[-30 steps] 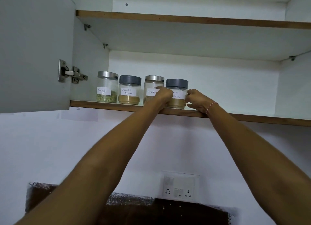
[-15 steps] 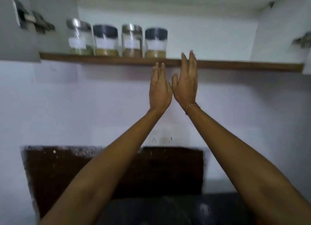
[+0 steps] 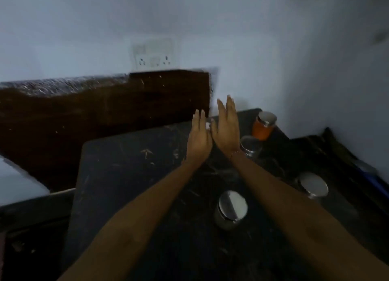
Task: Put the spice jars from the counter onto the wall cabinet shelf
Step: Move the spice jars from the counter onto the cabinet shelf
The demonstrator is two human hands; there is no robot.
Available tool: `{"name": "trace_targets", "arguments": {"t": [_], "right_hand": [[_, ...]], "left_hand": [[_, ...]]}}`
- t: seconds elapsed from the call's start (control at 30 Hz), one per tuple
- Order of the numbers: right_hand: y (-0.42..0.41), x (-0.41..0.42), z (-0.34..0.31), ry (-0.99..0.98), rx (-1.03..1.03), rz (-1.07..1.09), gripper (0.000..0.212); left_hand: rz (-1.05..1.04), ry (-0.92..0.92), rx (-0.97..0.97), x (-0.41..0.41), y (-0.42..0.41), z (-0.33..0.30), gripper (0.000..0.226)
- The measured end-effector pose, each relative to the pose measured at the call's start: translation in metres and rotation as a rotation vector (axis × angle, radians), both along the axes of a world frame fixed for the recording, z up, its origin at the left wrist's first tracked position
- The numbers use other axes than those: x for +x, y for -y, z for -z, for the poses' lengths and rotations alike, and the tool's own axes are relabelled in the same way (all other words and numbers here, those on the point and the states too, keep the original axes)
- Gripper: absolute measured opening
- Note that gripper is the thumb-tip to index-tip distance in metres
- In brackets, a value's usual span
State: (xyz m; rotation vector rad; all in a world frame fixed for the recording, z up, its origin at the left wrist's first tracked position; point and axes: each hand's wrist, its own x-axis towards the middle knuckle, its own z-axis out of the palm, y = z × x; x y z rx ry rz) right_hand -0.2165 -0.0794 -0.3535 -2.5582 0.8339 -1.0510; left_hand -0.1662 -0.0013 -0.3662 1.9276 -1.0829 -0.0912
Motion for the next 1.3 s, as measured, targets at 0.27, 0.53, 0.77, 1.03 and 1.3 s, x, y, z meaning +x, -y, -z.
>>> {"name": "trace_targets", "arguments": {"t": [0.27,0.53,0.77,1.03,1.3], "right_hand": [[-0.047,-0.135,0.099,-0.143,0.311,0.072,0.061],[-0.078,-0.175,0.117,-0.251,0.589,-0.185,0.077],[-0.061,-0.17,0.109,-0.416,0.551,-0.21,0.094],[-0.033,-0.12,0.054,-0.122,0.643,0.119,0.078],[-0.012,-0.086,-0.005,0.223,1.019,-0.138,0.062]], "left_hand": [[0.212,-0.049,0.254,-0.095,-0.053,0.107,0.051],[0.204,-0.419,0.356,-0.099,-0.054,0.105,0.035],[0.195,-0.743,0.317,-0.096,-0.052,0.095,0.036],[0.401,-0.683,0.145,-0.079,-0.048,0.055,0.071],[0.303,-0.695,-0.02,-0.036,-0.041,0.002,0.092]]}}
